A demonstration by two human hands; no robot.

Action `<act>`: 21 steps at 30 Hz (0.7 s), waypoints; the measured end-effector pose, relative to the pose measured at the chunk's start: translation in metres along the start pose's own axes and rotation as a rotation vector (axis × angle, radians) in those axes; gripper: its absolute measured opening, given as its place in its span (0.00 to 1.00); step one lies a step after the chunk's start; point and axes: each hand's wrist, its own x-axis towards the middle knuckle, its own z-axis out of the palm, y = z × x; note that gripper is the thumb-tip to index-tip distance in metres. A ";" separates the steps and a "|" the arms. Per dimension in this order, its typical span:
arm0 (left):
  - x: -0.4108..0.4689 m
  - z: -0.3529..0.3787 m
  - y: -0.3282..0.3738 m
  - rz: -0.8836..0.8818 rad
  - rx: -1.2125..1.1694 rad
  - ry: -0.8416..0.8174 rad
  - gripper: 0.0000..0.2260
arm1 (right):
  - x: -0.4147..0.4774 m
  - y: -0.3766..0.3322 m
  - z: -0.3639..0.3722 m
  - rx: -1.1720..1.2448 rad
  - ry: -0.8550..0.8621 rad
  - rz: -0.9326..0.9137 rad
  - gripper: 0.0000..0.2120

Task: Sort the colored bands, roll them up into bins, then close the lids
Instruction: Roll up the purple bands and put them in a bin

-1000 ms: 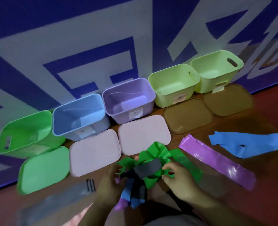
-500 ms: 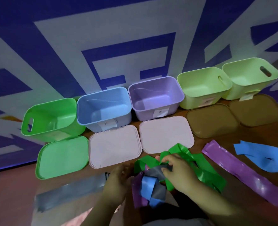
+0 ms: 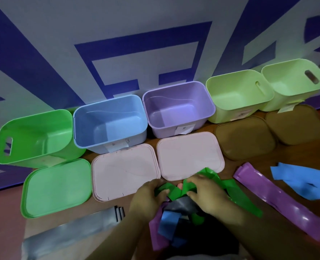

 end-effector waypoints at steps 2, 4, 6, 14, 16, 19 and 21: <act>0.004 0.003 0.002 -0.038 0.021 0.023 0.11 | 0.003 0.002 0.001 -0.012 -0.013 0.008 0.19; 0.005 0.003 0.006 -0.073 0.042 0.030 0.09 | 0.005 0.004 0.001 -0.016 -0.017 0.022 0.19; 0.006 0.004 0.008 -0.092 0.039 0.018 0.07 | 0.006 0.006 0.000 -0.012 -0.019 0.034 0.18; -0.004 -0.003 0.011 -0.101 -0.130 0.104 0.06 | -0.005 0.007 -0.014 0.255 -0.037 0.055 0.13; -0.013 -0.009 0.019 -0.079 -0.249 0.136 0.07 | -0.010 0.005 -0.022 0.320 -0.007 0.046 0.13; -0.028 -0.021 0.036 -0.031 -0.388 0.191 0.09 | -0.020 -0.001 -0.039 0.415 0.053 0.043 0.14; -0.039 -0.028 0.048 0.001 -0.448 0.231 0.10 | -0.029 -0.005 -0.049 0.487 0.096 0.014 0.15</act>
